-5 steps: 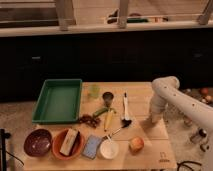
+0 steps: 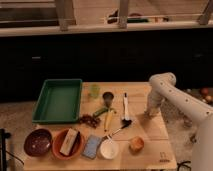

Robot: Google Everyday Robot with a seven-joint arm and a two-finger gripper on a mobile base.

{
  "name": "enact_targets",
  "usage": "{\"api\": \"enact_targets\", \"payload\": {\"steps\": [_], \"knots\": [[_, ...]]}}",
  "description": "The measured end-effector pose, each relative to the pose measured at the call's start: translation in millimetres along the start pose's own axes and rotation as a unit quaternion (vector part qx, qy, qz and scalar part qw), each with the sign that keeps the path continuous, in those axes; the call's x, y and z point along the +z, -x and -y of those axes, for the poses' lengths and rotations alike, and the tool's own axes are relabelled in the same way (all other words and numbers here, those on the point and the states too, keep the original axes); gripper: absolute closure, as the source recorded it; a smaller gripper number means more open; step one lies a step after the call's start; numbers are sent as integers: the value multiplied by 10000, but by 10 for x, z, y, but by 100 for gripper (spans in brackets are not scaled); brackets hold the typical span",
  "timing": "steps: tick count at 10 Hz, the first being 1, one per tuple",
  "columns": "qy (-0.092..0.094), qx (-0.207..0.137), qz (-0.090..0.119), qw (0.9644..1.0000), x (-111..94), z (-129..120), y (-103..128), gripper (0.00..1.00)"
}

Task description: Wipe table surface with towel

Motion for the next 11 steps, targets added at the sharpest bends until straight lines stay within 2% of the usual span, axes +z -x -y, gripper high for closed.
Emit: {"api": "enact_targets", "payload": {"steps": [2, 4, 6, 9, 11], "knots": [[-106, -201, 111, 9997, -25, 52, 203, 100], [-214, -556, 248, 9979, -52, 87, 542, 100], [-268, -842, 329, 9955, -78, -28, 744, 100], [-186, -1030, 370, 9938, -60, -388, 834, 100], [-90, -894, 345, 9954, -27, -536, 704, 100]]}}
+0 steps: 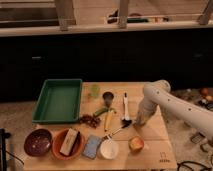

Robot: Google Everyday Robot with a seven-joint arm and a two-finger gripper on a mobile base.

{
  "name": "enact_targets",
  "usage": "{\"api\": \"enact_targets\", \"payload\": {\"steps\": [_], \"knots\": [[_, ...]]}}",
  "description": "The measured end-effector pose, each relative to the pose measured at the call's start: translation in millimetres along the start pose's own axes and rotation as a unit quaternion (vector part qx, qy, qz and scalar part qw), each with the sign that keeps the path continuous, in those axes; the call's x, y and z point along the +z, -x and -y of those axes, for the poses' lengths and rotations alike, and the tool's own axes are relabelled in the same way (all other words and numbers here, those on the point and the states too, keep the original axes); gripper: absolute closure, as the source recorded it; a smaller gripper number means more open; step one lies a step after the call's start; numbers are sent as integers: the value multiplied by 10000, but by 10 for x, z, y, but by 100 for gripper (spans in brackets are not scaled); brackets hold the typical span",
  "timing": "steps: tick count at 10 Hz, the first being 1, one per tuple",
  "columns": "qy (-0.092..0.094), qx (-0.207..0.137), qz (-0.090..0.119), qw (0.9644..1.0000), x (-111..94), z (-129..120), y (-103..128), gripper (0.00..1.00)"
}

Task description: Wipe table surface with towel

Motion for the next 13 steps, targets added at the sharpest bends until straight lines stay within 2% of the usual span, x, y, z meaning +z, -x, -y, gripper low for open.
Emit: {"api": "enact_targets", "payload": {"steps": [2, 6, 10, 13], "knots": [[96, 281, -84, 9995, 10, -167, -194, 100], [131, 727, -362, 9966, 41, -214, -492, 100], [69, 907, -577, 9942, 85, 36, -689, 100], [-14, 901, -610, 9941, 87, 301, -765, 100]]}}
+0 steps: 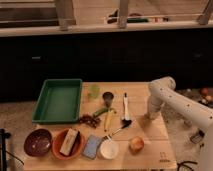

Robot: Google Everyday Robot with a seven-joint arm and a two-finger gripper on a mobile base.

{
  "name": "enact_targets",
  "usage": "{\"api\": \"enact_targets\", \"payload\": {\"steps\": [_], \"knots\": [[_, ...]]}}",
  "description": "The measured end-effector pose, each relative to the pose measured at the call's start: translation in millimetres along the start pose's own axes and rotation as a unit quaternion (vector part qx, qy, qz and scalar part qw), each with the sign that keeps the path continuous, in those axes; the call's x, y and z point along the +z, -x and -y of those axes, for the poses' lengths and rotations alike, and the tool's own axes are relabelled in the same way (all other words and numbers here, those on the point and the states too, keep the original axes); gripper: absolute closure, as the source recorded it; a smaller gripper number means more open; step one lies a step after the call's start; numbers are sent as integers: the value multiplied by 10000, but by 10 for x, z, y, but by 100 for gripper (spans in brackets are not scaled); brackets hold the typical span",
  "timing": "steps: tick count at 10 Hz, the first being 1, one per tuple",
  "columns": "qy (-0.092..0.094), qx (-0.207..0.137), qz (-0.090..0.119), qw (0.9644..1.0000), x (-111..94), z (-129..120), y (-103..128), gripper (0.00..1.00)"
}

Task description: Wipe table surface with towel

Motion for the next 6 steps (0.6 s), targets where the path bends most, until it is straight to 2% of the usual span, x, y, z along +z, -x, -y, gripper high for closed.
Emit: {"api": "enact_targets", "payload": {"steps": [3, 6], "knots": [[-53, -140, 63, 9999, -13, 120, 98, 100], [-133, -394, 287, 9987, -70, 199, 286, 100]]}}
